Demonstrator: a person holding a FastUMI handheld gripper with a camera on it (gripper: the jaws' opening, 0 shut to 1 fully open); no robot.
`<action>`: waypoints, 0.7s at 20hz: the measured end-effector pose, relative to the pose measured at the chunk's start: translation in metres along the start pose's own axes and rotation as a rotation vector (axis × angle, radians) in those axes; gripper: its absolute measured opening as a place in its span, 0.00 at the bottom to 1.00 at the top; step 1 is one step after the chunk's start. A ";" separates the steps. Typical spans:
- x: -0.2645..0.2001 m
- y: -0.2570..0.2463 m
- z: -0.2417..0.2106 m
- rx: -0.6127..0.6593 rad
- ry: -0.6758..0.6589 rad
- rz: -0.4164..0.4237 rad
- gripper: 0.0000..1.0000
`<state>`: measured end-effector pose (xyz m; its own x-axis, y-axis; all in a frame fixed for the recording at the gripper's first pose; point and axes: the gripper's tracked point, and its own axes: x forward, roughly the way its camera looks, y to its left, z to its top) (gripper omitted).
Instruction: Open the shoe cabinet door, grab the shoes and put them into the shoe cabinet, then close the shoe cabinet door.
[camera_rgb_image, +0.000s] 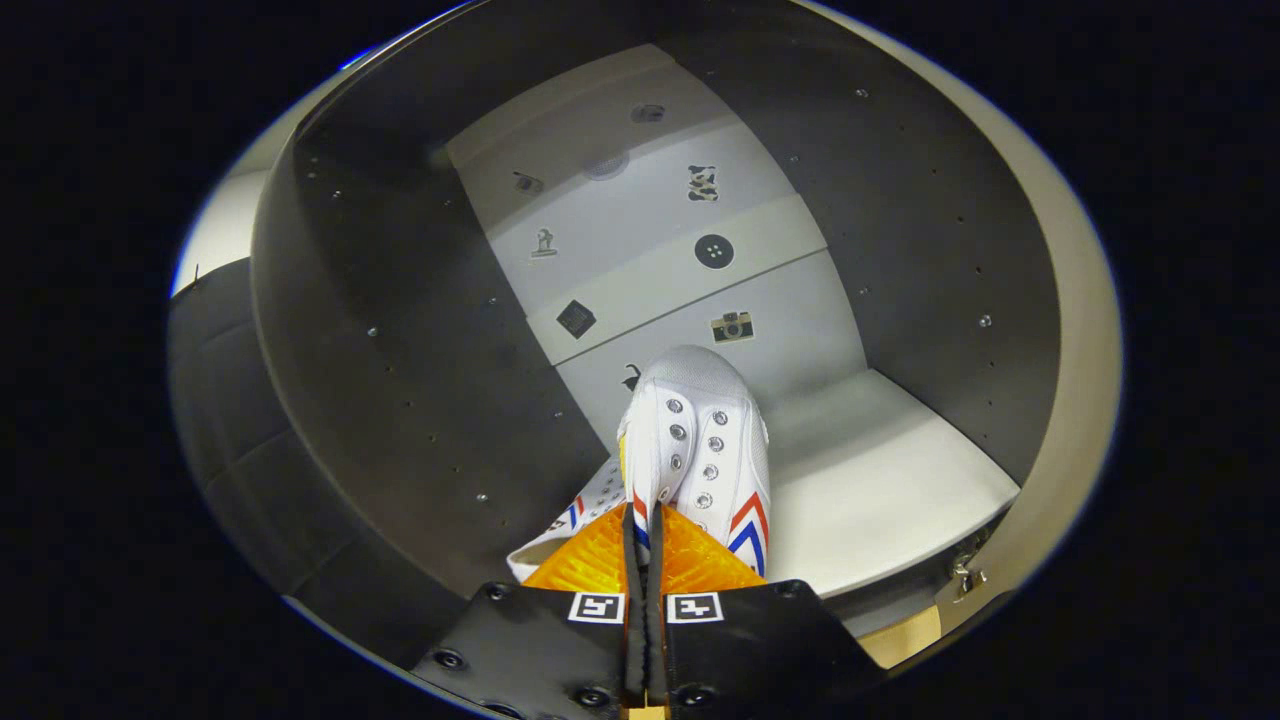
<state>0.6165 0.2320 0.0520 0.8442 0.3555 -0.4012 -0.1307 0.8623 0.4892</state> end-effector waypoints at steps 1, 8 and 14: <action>0.007 -0.001 0.002 0.007 -0.003 -0.004 0.01; 0.050 -0.014 -0.006 -0.018 0.027 -0.042 0.01; 0.055 -0.013 -0.011 -0.042 0.026 -0.058 0.03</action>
<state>0.6585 0.2445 0.0150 0.8370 0.3136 -0.4484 -0.1044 0.8960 0.4317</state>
